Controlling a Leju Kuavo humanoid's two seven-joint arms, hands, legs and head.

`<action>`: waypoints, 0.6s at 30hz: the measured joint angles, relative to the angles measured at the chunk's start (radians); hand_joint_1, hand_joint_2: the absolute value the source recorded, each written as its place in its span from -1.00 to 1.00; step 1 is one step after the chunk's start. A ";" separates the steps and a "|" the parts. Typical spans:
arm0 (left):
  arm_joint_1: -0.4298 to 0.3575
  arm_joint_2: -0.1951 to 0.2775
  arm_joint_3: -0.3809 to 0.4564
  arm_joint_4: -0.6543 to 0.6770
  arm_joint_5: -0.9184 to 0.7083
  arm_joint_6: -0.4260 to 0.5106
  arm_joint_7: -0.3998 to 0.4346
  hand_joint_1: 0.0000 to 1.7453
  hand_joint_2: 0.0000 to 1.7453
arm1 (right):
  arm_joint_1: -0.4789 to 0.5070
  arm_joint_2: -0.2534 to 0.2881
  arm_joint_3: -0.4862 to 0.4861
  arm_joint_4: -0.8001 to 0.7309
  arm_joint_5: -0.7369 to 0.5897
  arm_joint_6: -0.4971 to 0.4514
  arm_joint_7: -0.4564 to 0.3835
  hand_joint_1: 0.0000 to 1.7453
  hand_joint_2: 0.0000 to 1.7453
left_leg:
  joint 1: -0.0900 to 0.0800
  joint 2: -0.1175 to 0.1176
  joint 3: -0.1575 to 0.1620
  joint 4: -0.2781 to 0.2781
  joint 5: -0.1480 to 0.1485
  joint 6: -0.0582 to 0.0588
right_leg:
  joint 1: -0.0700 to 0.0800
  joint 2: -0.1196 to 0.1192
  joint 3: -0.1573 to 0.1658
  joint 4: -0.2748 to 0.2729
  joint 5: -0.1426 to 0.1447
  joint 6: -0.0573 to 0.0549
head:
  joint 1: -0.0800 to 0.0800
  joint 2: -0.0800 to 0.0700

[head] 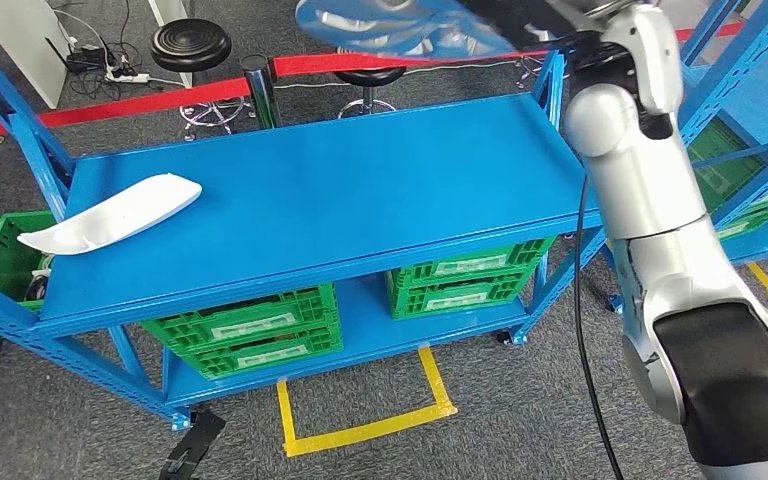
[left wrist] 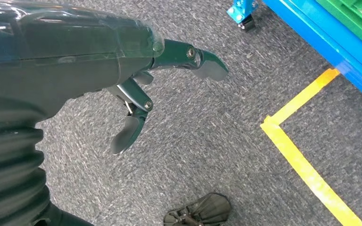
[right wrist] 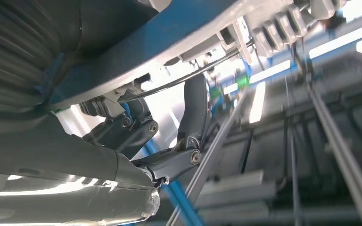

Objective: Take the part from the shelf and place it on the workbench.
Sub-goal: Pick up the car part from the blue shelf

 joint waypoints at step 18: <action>0.024 0.005 0.022 0.000 0.017 -0.006 -0.041 -1.00 1.00 | -0.065 -0.051 -0.091 -0.150 -0.432 0.172 0.052 1.00 1.00 | 0.000 0.021 0.001 -0.001 -0.001 0.000 | 0.000 0.009 -0.001 0.000 0.000 0.000 | 0.000 0.000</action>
